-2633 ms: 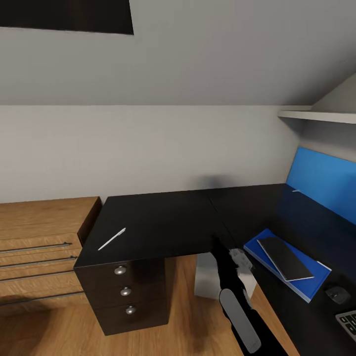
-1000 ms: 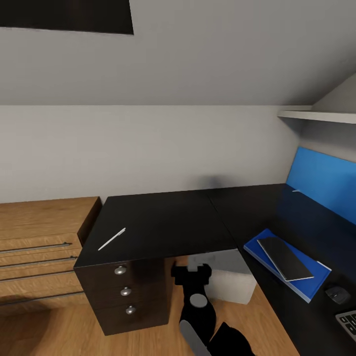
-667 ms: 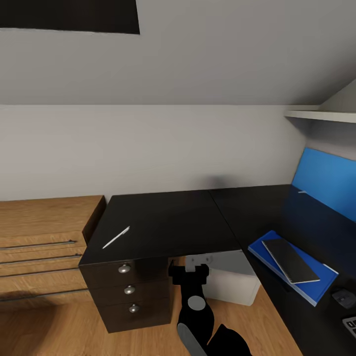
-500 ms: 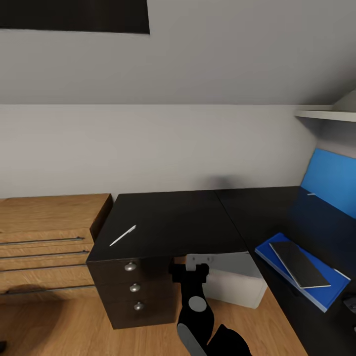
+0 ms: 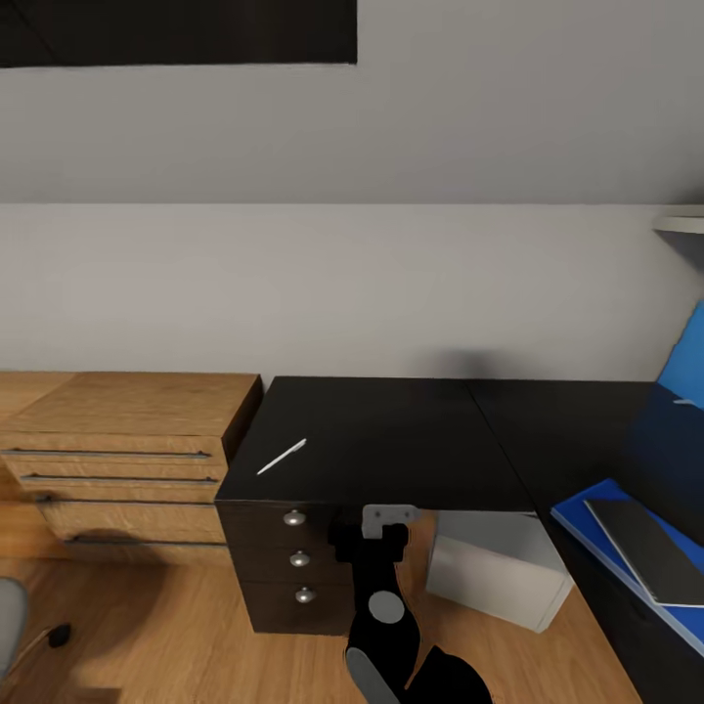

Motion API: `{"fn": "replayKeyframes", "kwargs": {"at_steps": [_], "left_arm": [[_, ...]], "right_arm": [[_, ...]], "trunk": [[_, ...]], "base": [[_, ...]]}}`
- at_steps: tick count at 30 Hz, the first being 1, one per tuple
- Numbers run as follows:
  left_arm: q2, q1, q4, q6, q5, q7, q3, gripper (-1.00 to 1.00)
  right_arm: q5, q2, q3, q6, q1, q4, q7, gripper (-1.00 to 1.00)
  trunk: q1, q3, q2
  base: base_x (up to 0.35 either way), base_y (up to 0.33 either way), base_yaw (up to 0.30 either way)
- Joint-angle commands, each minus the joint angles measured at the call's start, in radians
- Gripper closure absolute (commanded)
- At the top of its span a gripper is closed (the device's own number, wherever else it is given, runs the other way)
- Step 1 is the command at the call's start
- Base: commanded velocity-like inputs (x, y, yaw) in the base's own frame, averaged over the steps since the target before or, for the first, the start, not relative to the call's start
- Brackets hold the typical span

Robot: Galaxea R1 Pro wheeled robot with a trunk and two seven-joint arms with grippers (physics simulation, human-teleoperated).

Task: In the bedroom, organize the workspace by keeping the computer under the desk, ensuring the monitor is on the desk, placing the keyboard on the desk next to the monitor, placing the mouse on the desk next to the keyboard, moving the folder from the swivel chair onto the desk next to the mouse, stacking the notebook on top of the folder with the pen on top of the notebook, and positioning the swivel chair next to the desk.

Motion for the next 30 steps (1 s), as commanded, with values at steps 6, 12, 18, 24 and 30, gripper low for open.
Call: {"fn": "replayKeyframes", "kwargs": {"at_steps": [6,12,18,24,30], "left_arm": [[0.002,0.000,-0.001,-0.004,0.010,0.008,-0.008,-1.00],[0.002,0.000,-0.001,-0.004,0.010,0.008,-0.008,-1.00],[0.002,0.000,-0.001,-0.004,0.010,0.008,-0.008,-1.00],[0.002,0.000,-0.001,-0.004,0.010,0.008,-0.008,-1.00],[0.002,0.000,-0.001,-0.004,0.010,0.008,-0.008,-1.00]], "right_arm": [[-0.003,0.000,0.029,0.006,-0.001,0.002,-0.008,-1.00],[-0.003,0.000,0.033,0.006,-0.001,0.003,-0.009,-1.00],[-0.003,0.000,0.034,0.006,-0.001,0.003,-0.009,-1.00],[-0.003,0.000,0.036,0.006,-0.001,0.003,-0.008,-1.00],[-0.003,0.000,0.037,0.006,-0.001,0.003,-0.008,-1.00]], "trunk": [[0.000,-0.003,-0.001],[0.000,-0.006,-0.001],[0.000,-0.009,-0.001],[0.000,-0.011,-0.001],[0.000,-0.014,-0.001]], "base": [[0.000,0.000,0.257],[0.000,0.000,0.257],[0.000,0.000,0.257],[0.000,0.000,0.257],[0.000,0.000,0.257]]}}
